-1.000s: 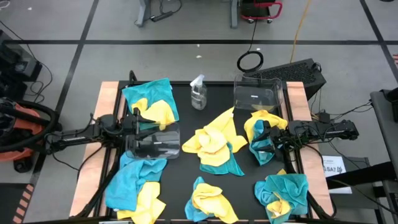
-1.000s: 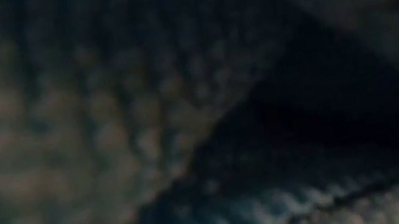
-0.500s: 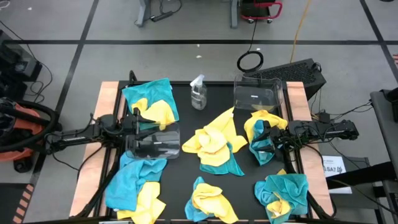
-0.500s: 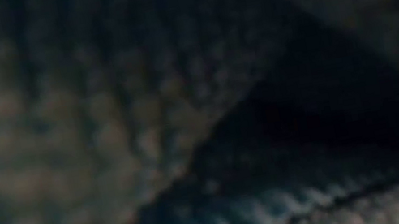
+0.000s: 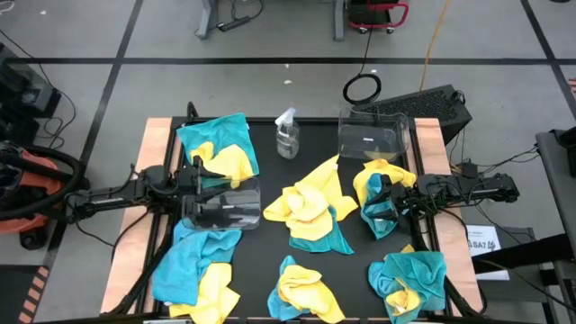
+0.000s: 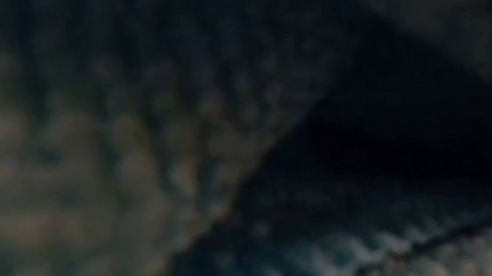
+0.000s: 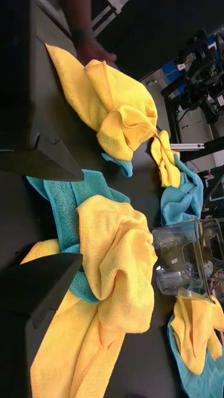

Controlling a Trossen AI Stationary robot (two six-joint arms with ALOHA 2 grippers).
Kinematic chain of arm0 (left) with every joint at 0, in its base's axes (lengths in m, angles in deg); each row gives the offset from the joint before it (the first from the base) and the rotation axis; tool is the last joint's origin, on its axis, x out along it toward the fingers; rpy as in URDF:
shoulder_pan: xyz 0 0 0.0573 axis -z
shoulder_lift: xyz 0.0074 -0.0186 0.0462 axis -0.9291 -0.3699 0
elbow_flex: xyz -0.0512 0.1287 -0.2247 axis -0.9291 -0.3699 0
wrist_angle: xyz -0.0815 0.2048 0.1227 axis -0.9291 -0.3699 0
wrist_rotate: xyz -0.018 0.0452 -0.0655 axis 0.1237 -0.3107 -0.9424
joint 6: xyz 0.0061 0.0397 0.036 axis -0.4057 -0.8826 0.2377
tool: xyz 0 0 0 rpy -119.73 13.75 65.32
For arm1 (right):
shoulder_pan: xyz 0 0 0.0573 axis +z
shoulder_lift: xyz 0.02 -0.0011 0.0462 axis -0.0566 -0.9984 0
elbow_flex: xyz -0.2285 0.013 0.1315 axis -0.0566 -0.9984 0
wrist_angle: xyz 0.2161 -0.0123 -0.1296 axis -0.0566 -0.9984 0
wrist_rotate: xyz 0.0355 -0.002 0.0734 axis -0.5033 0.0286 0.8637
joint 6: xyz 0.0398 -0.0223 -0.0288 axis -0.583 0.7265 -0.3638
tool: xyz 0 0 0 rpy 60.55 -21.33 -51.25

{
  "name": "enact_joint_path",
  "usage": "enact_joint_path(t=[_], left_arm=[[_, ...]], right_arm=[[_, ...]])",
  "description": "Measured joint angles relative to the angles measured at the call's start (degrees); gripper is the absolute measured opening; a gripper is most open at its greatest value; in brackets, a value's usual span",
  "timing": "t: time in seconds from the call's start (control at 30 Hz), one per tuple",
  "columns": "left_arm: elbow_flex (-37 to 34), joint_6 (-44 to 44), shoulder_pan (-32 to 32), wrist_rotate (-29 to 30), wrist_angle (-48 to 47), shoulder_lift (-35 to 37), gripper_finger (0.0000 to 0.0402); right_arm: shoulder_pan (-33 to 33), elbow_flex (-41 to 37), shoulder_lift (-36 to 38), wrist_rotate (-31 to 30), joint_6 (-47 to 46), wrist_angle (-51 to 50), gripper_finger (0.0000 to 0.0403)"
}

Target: Sort microfiber towel by color & place in baskets

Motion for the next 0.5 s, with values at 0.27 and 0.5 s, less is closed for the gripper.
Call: enact_joint_path(t=[0.27,0.5], left_arm=[[0.0,0.0,0.0,0.0,0.0,0.0,0.0221],[0.0,0.0,0.0,0.0,0.0,0.0,0.0221]], right_arm=[[0.0,0.0,0.0,0.0,0.0,0.0,0.0192],[0.0,0.0,0.0,0.0,0.0,0.0,0.0192]])
